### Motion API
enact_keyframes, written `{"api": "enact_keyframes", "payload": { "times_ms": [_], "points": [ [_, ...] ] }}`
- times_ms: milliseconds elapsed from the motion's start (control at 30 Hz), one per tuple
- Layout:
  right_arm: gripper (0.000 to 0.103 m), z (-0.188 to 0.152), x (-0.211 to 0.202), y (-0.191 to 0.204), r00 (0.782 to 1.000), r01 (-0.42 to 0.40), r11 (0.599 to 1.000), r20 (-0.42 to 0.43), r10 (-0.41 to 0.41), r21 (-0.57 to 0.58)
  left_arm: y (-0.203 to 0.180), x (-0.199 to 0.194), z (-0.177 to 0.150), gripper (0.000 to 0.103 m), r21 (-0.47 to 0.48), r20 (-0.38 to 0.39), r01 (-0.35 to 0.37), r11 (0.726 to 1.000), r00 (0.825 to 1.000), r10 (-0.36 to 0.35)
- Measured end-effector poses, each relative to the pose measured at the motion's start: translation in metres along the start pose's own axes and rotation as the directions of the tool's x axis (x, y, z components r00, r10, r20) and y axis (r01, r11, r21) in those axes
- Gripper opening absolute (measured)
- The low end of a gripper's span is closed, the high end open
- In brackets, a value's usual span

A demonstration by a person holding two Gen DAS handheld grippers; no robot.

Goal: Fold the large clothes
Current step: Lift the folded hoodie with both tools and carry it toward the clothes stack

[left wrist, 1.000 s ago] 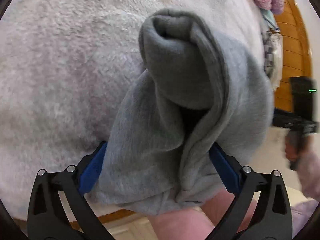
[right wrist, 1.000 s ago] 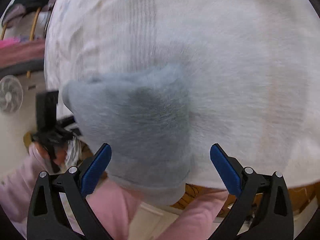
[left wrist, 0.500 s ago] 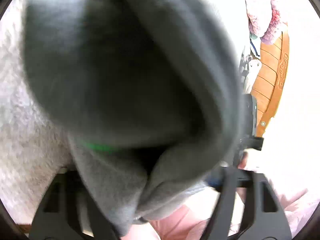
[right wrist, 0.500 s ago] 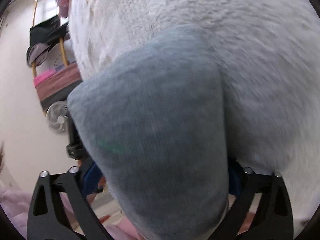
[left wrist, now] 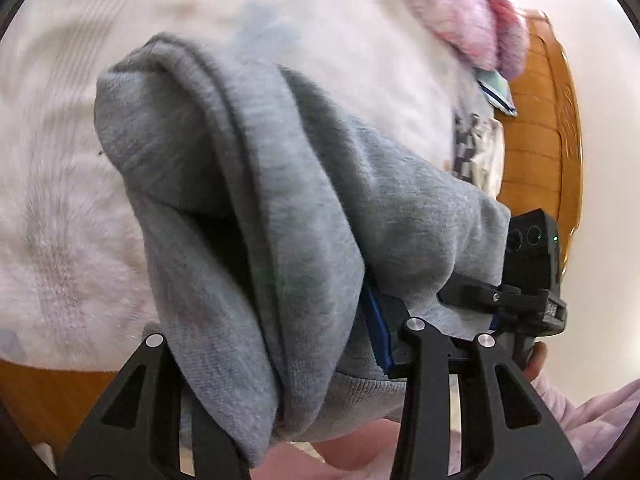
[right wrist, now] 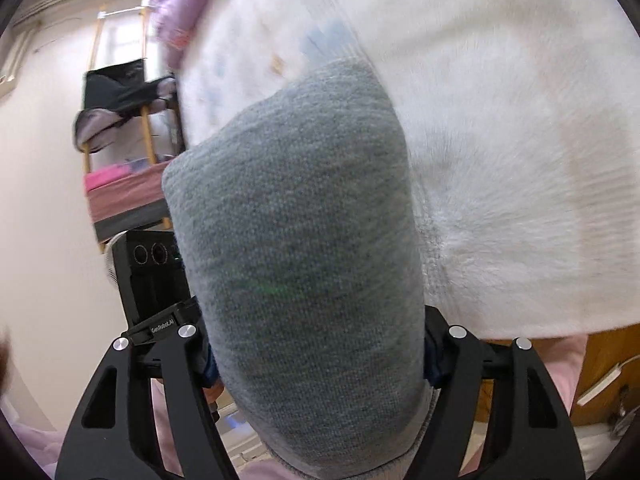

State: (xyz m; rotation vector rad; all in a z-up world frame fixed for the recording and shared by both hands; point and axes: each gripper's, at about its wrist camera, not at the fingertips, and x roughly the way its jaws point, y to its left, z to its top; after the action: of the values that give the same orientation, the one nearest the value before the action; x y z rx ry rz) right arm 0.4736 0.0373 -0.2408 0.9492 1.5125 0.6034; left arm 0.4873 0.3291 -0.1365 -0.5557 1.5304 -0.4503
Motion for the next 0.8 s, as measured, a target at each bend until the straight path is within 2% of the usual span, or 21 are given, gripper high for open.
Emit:
{"api": "enact_keyframes", "payload": {
  "times_ms": [133, 267, 333, 400, 433, 533, 633, 800],
  "points": [
    [0.068, -0.021, -0.093, 0.014, 0.997, -0.018, 0.998, 0.075, 0.023, -0.058, -0.097, 0.001, -0.026, 0.04, 0.084, 0.073, -0.028, 0.996, 0.997, 0.022],
    [0.068, -0.044, -0.174, 0.015, 0.988, 0.003, 0.994, 0.152, 0.014, -0.112, -0.179, 0.017, -0.049, 0.041, 0.165, 0.108, -0.01, 0.986, 0.994, -0.008],
    [0.068, -0.06, -0.216, 0.006, 0.978, 0.026, 0.993, 0.208, -0.001, -0.117, -0.213, 0.033, -0.064, 0.041, 0.209, 0.094, 0.006, 0.978, 0.995, -0.026],
    [0.068, -0.072, -0.243, -0.004, 0.967, 0.043, 0.994, 0.256, -0.015, -0.104, -0.259, 0.057, -0.065, 0.041, 0.273, 0.058, 0.008, 0.962, 0.998, -0.025],
    [0.068, -0.081, -0.262, -0.013, 0.956, 0.044, 0.995, 0.293, -0.017, -0.085, -0.262, 0.056, -0.073, 0.041, 0.301, 0.048, 0.007, 0.954, 0.999, -0.022],
    [0.068, -0.098, -0.296, -0.032, 0.923, 0.03, 1.0, 0.383, -0.025, -0.009, -0.309, 0.088, -0.079, 0.04, 0.397, 0.007, 0.011, 0.918, 1.0, -0.015],
    [0.068, -0.117, -0.333, -0.058, 0.878, 0.025, 0.998, 0.477, -0.053, 0.066, -0.342, 0.122, -0.079, 0.04, 0.487, -0.046, 0.029, 0.873, 0.999, -0.007],
    [0.068, -0.133, -0.38, -0.081, 0.807, 0.015, 0.987, 0.581, -0.105, 0.157, -0.398, 0.171, -0.08, 0.04, 0.598, -0.124, 0.062, 0.799, 0.992, 0.015]
  ]
}}
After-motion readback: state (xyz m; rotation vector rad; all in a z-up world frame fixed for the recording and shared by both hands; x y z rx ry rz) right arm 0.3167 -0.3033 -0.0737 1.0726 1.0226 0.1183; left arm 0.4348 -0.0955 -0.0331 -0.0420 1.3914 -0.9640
